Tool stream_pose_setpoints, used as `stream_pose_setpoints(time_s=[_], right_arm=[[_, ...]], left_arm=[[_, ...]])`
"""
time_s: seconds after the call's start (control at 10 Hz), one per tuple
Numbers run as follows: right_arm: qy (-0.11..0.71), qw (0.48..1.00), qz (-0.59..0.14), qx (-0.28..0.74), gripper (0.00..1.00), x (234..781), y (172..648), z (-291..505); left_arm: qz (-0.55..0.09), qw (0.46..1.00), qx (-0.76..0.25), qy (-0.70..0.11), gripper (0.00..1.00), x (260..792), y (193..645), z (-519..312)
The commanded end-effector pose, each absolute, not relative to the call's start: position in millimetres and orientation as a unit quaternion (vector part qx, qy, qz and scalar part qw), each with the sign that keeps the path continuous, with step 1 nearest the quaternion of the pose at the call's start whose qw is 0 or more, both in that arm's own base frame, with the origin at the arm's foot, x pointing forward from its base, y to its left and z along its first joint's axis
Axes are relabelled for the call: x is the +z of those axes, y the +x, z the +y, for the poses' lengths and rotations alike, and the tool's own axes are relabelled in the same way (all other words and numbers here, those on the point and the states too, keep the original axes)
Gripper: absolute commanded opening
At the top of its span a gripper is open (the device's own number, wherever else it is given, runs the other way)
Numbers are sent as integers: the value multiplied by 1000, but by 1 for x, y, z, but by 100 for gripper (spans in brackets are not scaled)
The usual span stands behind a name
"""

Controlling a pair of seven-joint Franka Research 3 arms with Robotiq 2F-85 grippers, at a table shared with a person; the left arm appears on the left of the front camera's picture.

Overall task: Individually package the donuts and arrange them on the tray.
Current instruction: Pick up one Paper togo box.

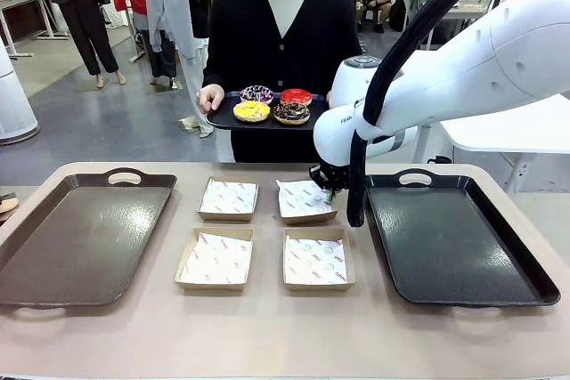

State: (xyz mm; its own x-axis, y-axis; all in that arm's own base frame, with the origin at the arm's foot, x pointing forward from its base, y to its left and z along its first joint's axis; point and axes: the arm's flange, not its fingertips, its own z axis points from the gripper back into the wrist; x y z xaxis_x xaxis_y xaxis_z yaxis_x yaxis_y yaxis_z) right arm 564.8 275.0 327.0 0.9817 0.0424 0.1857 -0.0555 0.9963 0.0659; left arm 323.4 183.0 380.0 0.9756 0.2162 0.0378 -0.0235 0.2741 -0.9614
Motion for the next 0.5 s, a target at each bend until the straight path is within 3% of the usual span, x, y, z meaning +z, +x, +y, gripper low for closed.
stream_pose_setpoints(time_s=[0.0,0.4], right_arm=[[58,995,-86,7,0,365,553,282],[60,990,-130,-6,0,463,545,278]], left_arm=[[-80,792,74,-601,100,382,322,184],[-80,792,74,-601,100,382,322,184]])
